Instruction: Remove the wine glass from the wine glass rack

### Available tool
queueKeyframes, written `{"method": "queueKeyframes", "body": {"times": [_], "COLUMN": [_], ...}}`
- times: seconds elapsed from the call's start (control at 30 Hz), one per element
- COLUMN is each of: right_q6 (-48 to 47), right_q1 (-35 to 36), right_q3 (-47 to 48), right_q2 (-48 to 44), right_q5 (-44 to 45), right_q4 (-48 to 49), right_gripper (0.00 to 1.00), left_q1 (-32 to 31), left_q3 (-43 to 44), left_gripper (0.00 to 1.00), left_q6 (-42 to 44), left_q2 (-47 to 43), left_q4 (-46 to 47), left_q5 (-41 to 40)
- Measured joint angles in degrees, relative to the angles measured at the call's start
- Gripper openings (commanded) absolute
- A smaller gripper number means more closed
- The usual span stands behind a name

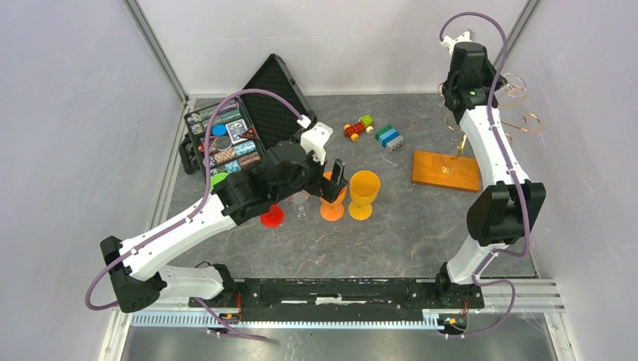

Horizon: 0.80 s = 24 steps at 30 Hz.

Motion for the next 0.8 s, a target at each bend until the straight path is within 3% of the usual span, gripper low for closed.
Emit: {"method": "queueKeyframes", "body": {"times": [0.47, 0.8], "right_q6": [-6.86, -10.21], "right_q1": [0.79, 0.79], "right_q3": [-4.17, -6.49], "right_q2": [-0.94, -5.57], "right_q5": [7.17, 10.25], "right_q4": [7.52, 12.87], "right_gripper": [0.00, 0.00], "left_q1": [0.09, 0.09], "left_q3": [-1.01, -4.72], "left_gripper": [1.00, 1.00], "left_q6": [0.00, 0.00], "left_q2": [-0.39, -6.36], "left_q4": [0.74, 1.53], "left_q5": [-0.17, -7.28]}}
